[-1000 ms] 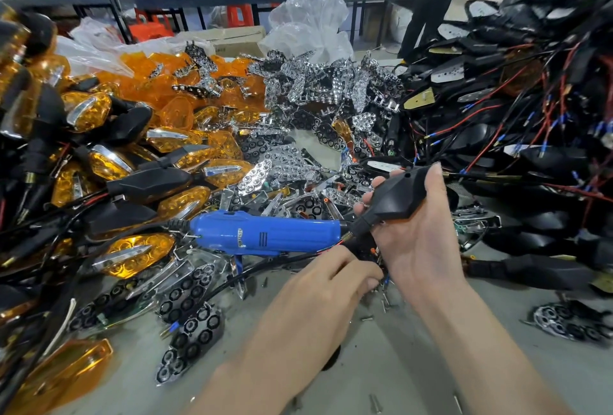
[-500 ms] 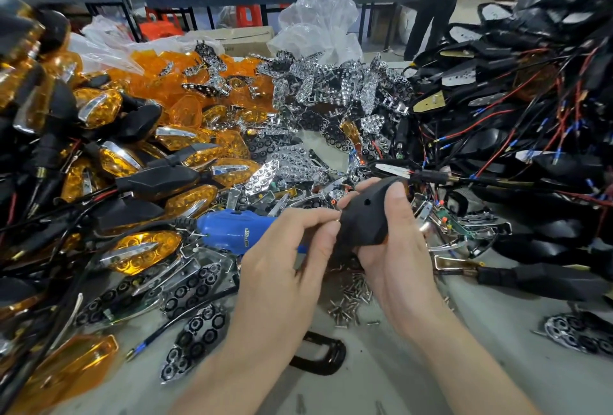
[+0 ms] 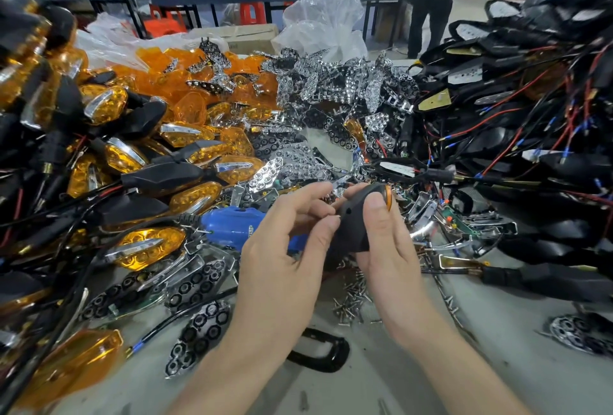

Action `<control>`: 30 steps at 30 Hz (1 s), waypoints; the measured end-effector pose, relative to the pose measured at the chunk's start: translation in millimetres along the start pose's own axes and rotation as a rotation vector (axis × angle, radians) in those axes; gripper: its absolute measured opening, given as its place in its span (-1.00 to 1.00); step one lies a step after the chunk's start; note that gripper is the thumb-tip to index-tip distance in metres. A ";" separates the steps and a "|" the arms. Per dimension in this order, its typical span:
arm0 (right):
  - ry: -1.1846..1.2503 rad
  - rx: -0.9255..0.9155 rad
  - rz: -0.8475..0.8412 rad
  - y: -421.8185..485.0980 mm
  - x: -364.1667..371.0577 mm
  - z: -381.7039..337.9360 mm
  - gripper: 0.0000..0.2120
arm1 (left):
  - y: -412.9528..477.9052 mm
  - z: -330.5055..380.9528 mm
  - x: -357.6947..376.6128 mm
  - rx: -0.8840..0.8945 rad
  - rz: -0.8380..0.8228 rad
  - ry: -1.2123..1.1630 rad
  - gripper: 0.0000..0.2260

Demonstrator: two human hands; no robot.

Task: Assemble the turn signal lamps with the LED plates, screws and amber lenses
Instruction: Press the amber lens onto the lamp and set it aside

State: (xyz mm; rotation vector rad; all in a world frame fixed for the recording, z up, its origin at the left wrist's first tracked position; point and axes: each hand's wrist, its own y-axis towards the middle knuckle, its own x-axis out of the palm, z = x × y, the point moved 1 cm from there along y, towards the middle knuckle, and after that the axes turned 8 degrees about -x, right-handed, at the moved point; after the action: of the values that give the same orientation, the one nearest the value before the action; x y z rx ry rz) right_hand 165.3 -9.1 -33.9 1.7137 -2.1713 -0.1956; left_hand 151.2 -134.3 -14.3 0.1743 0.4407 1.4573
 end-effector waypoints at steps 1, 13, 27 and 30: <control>-0.013 -0.006 -0.003 -0.6 0.9 0.0 -0.49 | 0.2 0.6 -0.5 0.014 0.004 0.006 -0.65; -0.111 -0.094 -0.052 -4.5 3.6 -1.1 -0.65 | -3.0 4.7 -0.8 0.160 0.063 0.077 -0.74; -0.011 0.029 0.099 -1.7 3.3 1.2 -0.51 | -17.0 -2.7 12.5 0.221 0.030 0.258 -0.63; 0.122 0.123 0.159 0.9 3.9 -0.6 -0.44 | -16.2 -5.0 12.6 0.139 -0.021 0.230 -0.64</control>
State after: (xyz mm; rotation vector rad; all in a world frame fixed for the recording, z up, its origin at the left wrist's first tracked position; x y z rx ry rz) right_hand 163.9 -12.6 -32.2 1.5613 -2.2558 0.0830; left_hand 164.8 -124.5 -27.3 0.1122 0.7301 1.4326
